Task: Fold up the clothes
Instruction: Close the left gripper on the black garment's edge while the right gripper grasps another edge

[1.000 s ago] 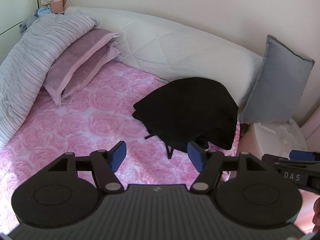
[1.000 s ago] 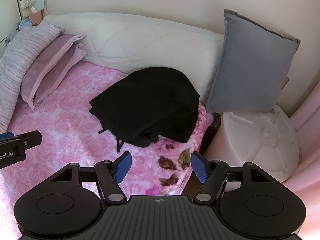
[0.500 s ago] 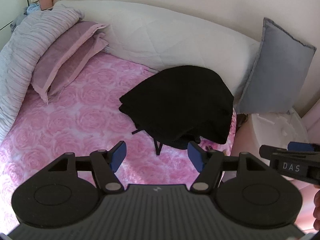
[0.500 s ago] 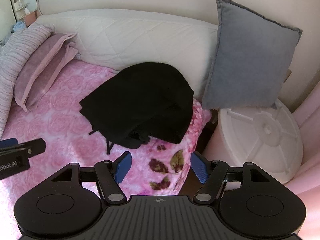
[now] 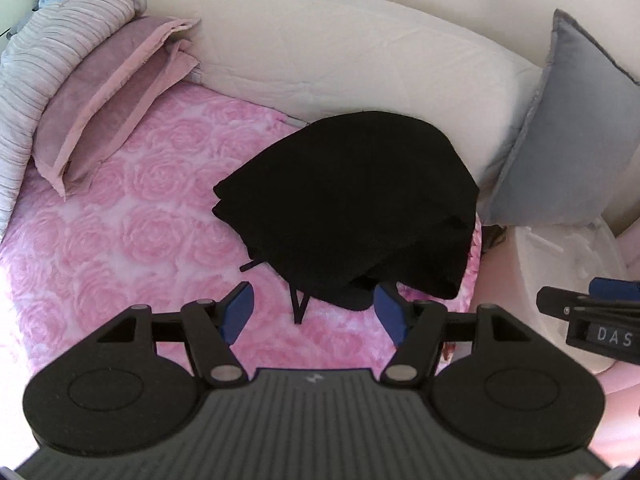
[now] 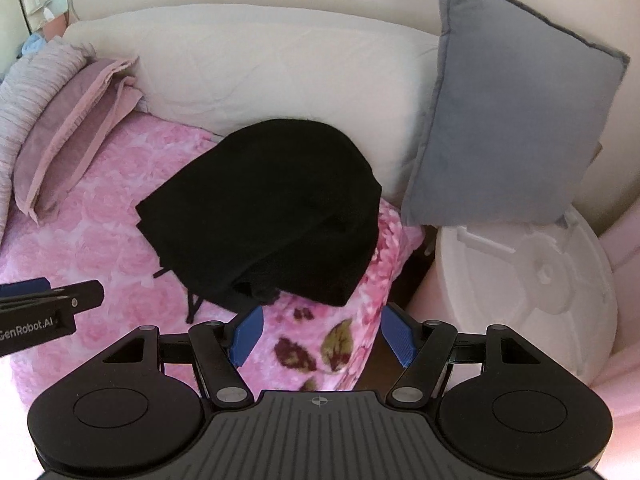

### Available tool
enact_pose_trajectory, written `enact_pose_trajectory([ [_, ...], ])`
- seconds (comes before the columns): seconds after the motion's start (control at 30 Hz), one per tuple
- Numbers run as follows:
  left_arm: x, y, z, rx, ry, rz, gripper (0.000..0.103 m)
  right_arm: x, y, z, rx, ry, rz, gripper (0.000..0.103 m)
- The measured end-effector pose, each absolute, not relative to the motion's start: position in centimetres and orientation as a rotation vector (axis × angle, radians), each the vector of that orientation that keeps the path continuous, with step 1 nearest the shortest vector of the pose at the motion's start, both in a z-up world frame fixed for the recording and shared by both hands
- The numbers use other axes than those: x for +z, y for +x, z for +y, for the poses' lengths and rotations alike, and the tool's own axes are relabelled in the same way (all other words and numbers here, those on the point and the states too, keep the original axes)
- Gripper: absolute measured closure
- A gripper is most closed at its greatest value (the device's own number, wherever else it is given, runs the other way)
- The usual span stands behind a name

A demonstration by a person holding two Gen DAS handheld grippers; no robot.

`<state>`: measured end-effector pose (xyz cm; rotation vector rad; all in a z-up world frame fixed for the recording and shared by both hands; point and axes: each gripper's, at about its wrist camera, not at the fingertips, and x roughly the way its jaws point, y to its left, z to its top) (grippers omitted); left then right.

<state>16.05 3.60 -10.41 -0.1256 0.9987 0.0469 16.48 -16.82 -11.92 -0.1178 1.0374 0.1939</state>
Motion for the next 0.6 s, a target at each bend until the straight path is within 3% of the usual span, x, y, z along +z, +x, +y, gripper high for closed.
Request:
enact_pose_trajectory([
  [0.6, -18.6, 24.7, 4.7, -0.072, -0.078, 1.089, 0.04, -19.5, 24.6, -16.7, 0.206, -0.093, 1.116, 0.034],
])
